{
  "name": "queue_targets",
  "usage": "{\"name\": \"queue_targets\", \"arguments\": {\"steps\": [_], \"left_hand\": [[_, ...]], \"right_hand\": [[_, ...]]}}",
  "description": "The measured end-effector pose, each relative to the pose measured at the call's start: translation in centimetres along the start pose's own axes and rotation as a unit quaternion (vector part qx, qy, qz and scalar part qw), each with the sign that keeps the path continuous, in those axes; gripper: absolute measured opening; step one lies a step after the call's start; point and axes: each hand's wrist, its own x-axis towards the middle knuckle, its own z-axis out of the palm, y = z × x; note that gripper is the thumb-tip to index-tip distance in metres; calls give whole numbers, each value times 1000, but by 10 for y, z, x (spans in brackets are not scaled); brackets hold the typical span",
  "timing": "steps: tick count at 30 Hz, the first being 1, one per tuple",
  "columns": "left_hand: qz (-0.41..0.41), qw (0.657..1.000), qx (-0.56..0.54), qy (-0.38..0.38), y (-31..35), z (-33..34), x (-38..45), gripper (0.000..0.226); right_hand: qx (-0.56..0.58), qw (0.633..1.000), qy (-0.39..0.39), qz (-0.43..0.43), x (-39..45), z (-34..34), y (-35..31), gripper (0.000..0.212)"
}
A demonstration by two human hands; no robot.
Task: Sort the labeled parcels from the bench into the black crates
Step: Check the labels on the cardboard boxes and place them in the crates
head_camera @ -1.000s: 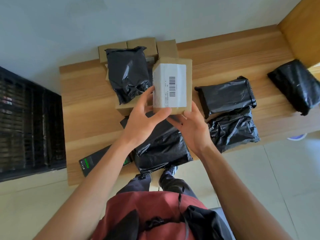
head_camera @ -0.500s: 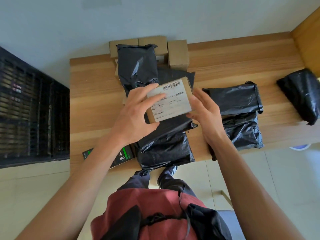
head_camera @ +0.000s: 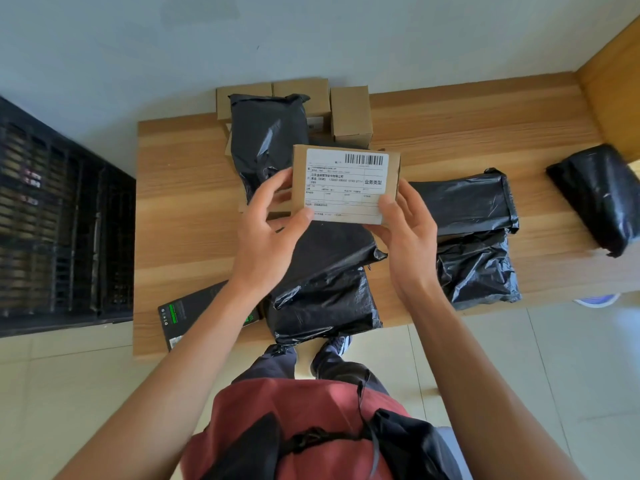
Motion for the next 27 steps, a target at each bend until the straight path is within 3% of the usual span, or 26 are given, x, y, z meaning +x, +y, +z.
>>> {"name": "queue_targets", "arguments": {"steps": [8, 15, 27], "left_hand": [[11, 1000, 11, 9, 4, 16, -4, 57], [7, 1000, 25, 9, 7, 21, -9, 55], [-17, 995, 18, 96, 16, -7, -32, 48]], "right_hand": [[-75, 993, 32, -84, -9, -1, -5, 33], [-31, 992, 77, -92, -12, -4, 2, 50], [-79, 990, 12, -117, -18, 21, 14, 53]]}}
